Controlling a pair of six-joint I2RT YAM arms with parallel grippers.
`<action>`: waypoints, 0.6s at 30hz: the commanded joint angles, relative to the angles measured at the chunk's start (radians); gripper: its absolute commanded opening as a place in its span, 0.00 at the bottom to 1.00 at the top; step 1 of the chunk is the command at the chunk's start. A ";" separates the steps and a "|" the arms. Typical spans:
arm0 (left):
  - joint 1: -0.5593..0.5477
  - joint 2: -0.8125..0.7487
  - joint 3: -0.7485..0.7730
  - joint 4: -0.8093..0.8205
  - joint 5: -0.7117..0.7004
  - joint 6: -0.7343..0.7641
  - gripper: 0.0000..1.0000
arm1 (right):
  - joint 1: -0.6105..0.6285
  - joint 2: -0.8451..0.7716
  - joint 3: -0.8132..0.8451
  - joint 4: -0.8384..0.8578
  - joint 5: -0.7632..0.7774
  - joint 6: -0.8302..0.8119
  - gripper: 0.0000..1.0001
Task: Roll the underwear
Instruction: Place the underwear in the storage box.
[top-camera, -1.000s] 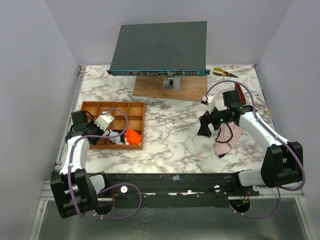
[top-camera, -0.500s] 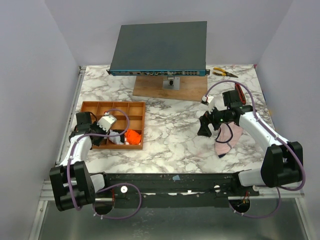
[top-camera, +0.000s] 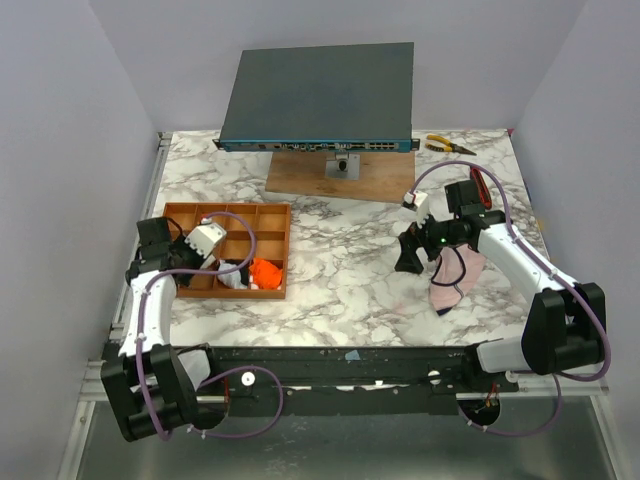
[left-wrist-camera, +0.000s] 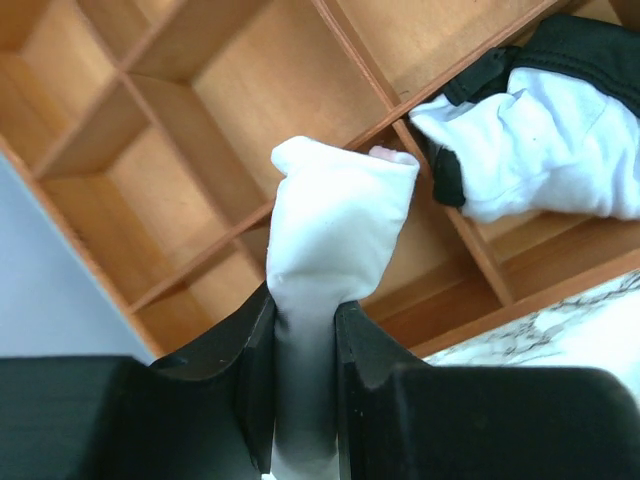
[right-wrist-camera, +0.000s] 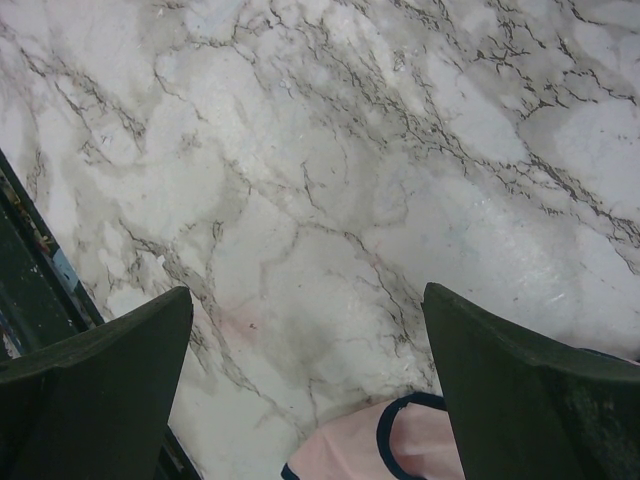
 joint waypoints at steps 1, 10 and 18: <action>0.028 -0.053 0.088 -0.150 0.100 0.195 0.00 | 0.004 0.011 -0.011 -0.018 0.006 -0.017 1.00; 0.027 -0.042 0.129 -0.237 0.107 0.490 0.00 | 0.004 0.008 -0.012 -0.018 0.008 -0.017 1.00; 0.027 -0.078 0.074 -0.344 0.157 0.974 0.00 | 0.003 0.024 -0.011 -0.018 0.010 -0.020 1.00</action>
